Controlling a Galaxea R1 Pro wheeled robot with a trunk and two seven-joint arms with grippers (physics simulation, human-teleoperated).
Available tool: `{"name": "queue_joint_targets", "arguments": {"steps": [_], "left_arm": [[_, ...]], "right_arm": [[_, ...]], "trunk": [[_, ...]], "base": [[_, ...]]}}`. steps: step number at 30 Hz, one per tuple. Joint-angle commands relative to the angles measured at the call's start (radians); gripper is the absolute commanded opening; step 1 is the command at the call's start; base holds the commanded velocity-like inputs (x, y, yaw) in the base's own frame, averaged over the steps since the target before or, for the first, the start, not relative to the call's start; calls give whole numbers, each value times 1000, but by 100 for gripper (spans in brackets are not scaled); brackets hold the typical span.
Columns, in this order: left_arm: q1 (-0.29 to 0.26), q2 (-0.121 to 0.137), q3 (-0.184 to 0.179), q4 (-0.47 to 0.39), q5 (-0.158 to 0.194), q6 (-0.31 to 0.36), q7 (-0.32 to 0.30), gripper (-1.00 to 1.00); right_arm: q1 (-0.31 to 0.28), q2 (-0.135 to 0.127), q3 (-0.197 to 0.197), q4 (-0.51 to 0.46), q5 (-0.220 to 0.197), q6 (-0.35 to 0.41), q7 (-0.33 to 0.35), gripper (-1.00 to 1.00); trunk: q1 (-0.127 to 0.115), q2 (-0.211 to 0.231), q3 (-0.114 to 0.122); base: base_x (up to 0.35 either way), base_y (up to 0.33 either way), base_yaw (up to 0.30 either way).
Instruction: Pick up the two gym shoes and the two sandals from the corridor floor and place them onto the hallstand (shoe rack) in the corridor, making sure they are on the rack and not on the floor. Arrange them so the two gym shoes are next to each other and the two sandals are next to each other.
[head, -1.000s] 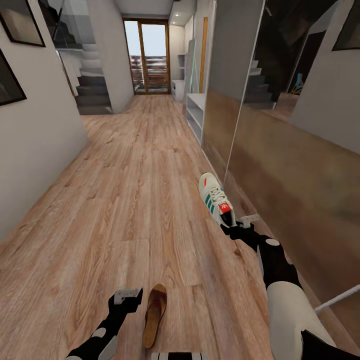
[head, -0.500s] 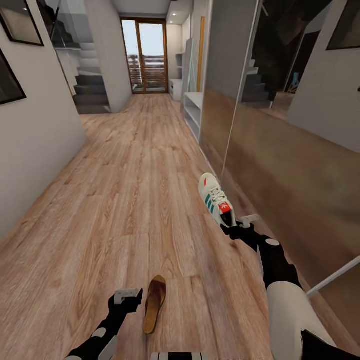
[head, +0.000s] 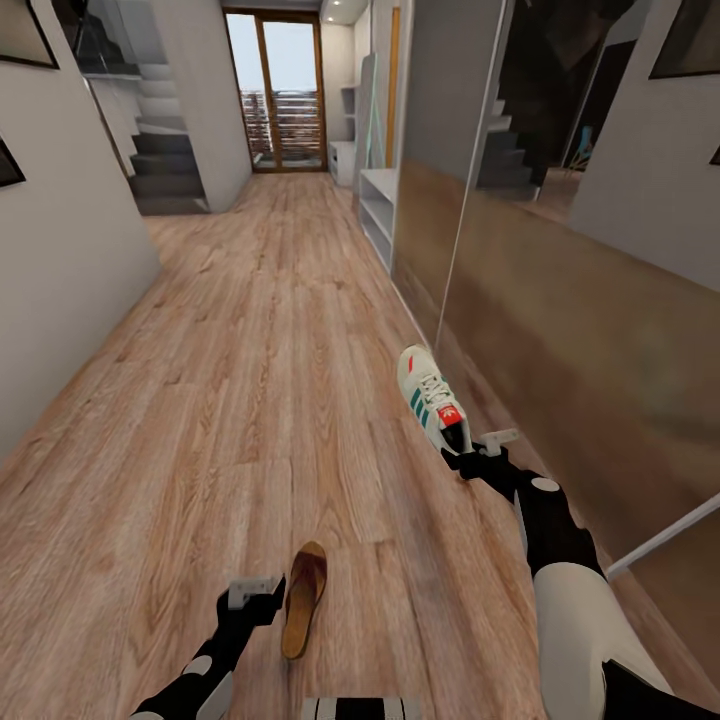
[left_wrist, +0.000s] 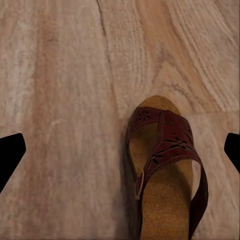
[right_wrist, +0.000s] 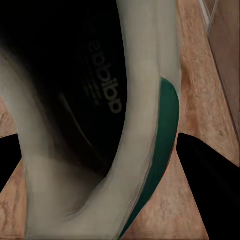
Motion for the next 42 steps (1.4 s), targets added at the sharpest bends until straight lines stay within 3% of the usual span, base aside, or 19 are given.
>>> {"name": "queue_joint_targets", "arguments": {"steps": [1,21,28,38,42], "left_arm": [[-1,0,2,1,10,-2,-9,100],[-1,0,2,1,10,-2,-9,100],[-1,0,2,0,10,-2,-9,100],[-1,-1,-2,-3,10,-2,-9,100],[-1,-17,-43,-7,10,-1,-7,100]], "right_arm": [[-1,1,-6,-2,2,5,8,-100],[-1,1,-6,-3,2,5,8,-100],[-1,2,-6,-3,2,5,8,-100],[-1,2,-6,-2,2,5,8,-100],[-1,2,-6,-2,2,5,8,-100]], "trunk": [[0,-1,-6],[9,-5,-101],[9,-5,-101],[12,-7,-134],[12,-7,-135]], "base": [[0,0,-2],[0,0,-74],[0,0,-163],[0,0,-11],[0,0,0]]}}
